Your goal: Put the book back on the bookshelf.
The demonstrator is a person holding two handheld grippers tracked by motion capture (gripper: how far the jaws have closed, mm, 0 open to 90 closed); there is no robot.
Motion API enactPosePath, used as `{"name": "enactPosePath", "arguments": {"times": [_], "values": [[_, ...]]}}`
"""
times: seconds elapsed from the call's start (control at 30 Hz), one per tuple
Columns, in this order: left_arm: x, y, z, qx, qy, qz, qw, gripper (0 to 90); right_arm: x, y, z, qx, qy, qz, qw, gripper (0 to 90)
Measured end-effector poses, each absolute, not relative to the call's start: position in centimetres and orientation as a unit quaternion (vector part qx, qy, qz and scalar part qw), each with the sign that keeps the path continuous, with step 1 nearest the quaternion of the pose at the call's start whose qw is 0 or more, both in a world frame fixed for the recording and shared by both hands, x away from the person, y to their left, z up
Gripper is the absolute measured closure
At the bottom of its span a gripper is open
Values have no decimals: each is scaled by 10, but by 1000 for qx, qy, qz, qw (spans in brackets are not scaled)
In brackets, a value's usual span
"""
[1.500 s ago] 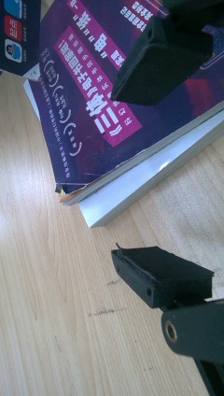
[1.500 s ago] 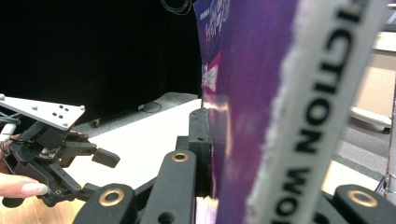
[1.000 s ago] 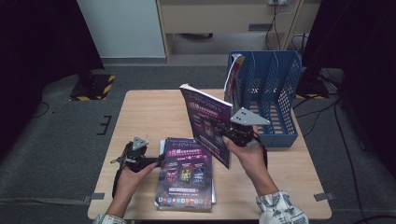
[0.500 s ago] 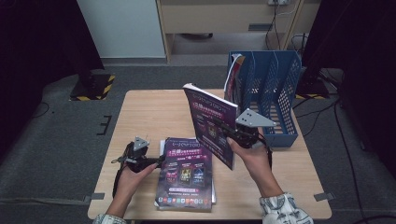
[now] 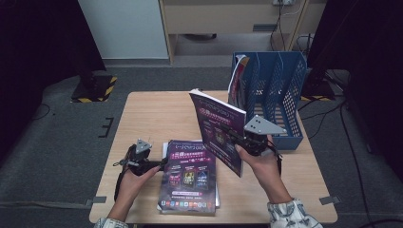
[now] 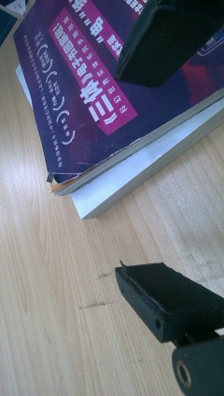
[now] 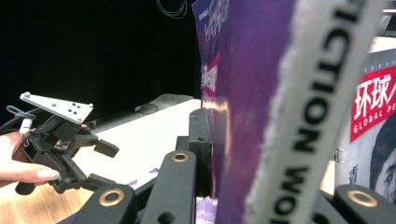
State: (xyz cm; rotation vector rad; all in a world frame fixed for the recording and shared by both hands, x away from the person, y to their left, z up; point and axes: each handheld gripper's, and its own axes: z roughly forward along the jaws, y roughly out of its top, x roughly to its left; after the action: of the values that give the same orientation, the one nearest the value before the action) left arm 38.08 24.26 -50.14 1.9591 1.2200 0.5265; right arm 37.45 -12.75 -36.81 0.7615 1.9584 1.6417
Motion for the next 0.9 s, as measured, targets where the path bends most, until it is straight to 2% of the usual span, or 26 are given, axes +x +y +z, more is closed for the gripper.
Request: {"name": "enactPosePath", "arguments": {"times": [0.9], "values": [[381, 242, -502, 771, 474, 207, 372, 63, 365, -166, -354, 294, 695, 611, 241, 828]]}}
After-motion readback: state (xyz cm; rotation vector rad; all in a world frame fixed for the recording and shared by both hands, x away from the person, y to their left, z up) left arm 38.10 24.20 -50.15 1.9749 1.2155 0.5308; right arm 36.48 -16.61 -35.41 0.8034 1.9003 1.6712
